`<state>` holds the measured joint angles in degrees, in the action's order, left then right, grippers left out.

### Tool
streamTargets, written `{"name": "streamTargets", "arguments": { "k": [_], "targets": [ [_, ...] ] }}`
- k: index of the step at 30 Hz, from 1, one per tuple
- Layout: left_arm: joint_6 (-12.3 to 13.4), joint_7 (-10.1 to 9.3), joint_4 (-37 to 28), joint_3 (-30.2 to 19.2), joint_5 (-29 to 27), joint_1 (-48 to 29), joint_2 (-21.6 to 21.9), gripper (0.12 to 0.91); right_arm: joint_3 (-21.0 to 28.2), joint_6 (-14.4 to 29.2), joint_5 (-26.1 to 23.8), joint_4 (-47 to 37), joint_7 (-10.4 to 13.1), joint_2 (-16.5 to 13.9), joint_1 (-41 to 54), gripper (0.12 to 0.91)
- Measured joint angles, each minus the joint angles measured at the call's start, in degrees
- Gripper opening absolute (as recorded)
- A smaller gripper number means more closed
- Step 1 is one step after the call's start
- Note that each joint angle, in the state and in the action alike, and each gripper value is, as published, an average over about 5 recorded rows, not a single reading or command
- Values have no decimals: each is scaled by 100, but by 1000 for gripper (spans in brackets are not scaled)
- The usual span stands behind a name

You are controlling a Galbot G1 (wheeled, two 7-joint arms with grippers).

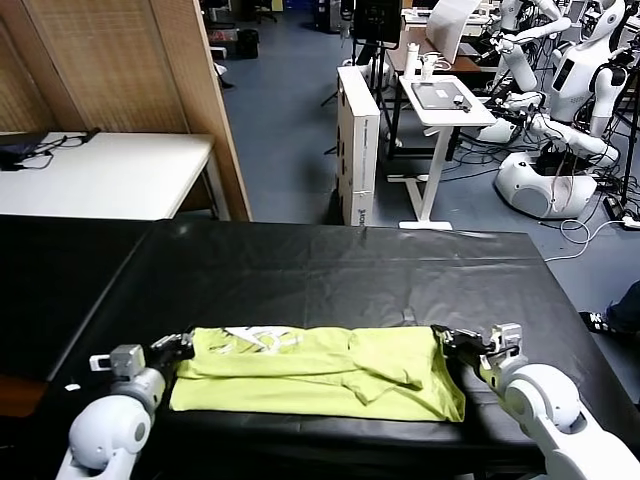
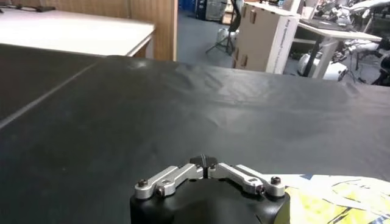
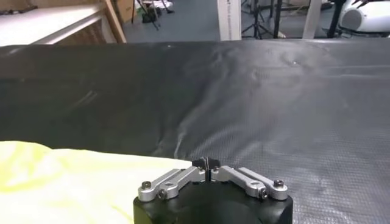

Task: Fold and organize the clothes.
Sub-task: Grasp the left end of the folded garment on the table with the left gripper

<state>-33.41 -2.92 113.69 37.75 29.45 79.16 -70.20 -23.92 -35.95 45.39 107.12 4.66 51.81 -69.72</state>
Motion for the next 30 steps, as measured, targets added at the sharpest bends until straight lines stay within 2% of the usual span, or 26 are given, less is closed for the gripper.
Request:
{"name": "streamTargets", "arguments": {
  "k": [5,7,9,11,14,19,23,25,30],
  "targets": [
    [-3,-5,-34,-40,-37,-7,-71,561,17,-12,3,7,-14,-13,8,140],
    [-8,-5,-37,-50,-42,-7,-93,709,16,-14,6,8,-18,-19,7,140],
    [-14,-5,-40,-55,-41,0,-112,816,14,-14,7,8,-21,-22,6,140],
    [-17,-4,-43,-57,-35,18,-129,843,13,-15,7,7,-22,-22,6,140],
    [-17,-2,-38,-61,-27,51,-155,714,13,-16,7,5,-23,-20,9,140],
    [-16,0,-33,-75,-40,79,-196,391,14,-17,7,3,-23,-17,12,140],
    [-2,-6,-67,-74,-98,63,-211,184,4,-12,9,4,3,-18,9,140],
    [15,-25,-92,-53,-116,37,-199,146,-7,-5,11,0,34,-18,7,140],
    [39,-71,-112,19,-65,1,-126,145,-19,3,16,-7,72,1,1,140]
  ]
}}
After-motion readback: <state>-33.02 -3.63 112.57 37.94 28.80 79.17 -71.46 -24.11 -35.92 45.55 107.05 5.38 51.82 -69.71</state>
